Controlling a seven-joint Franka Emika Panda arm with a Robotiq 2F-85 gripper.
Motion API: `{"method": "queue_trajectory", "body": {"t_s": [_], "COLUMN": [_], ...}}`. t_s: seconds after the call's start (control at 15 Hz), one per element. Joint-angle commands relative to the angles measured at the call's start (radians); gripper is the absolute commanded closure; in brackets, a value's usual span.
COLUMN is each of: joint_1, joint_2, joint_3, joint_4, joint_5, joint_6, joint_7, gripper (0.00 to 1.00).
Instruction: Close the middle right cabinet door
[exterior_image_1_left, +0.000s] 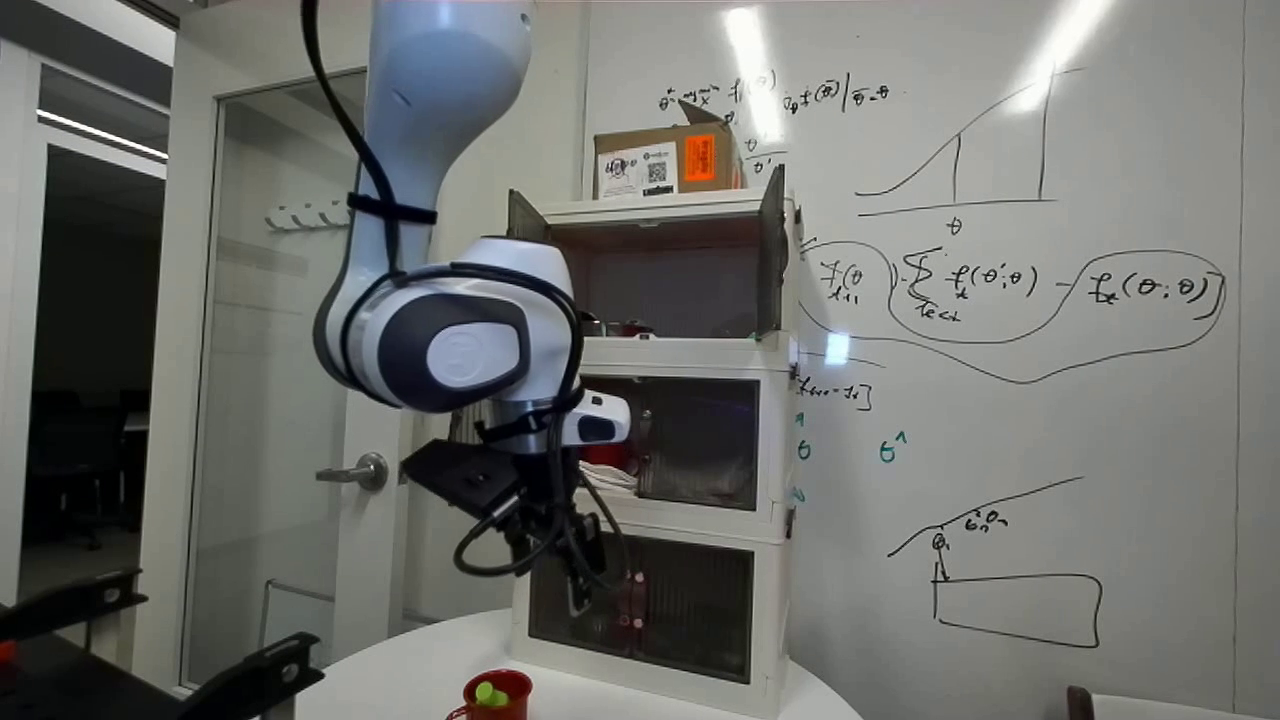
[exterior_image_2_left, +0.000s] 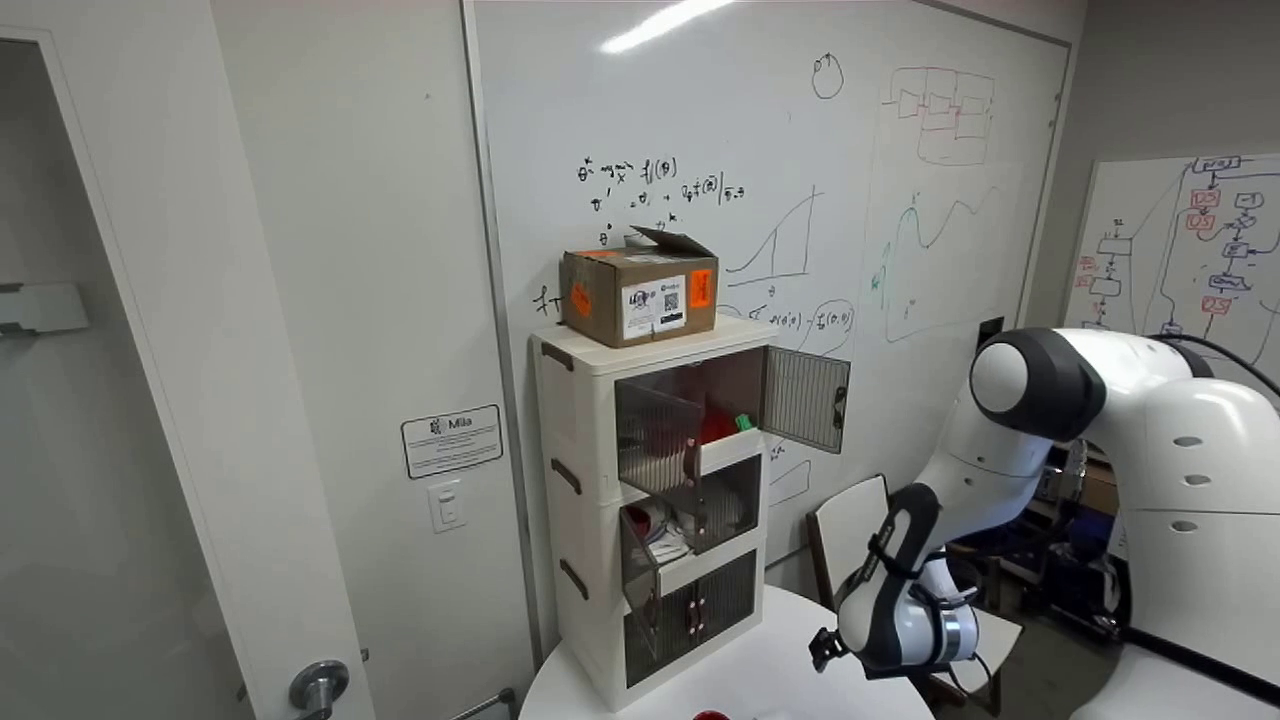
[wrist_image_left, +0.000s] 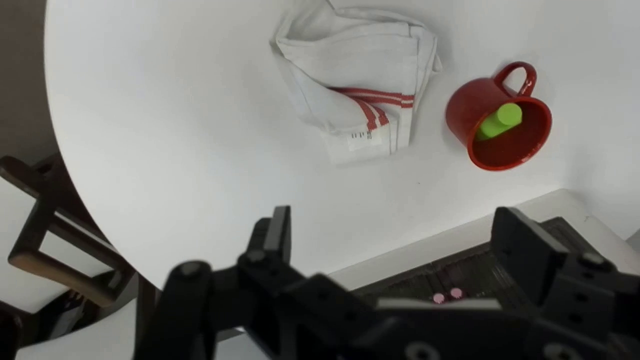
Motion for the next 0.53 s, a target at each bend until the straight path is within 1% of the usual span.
{"method": "queue_trajectory", "body": {"t_s": [0.0, 0.07, 0.27, 0.4, 0.47], "joint_1": [-0.075, -0.112, -0.249, -0.304, -0.316], "joint_2": [-0.231, -0.273, -0.399, -0.472, -0.513], "joint_3": [0.102, 0.154, 0.365, 0.476, 0.511], "joint_4": [-0.086, -0.09, -0.085, -0.064, -0.054], "joint_5": [-0.062, -0.073, -0.038, 0.028, 0.068], "joint_6": [-0.095, -0.126, -0.235, -0.289, -0.308], "joint_7": [0.065, 0.079, 0.093, 0.099, 0.098], "gripper": [0.0, 0.0, 0.0, 0.0, 0.0]}}
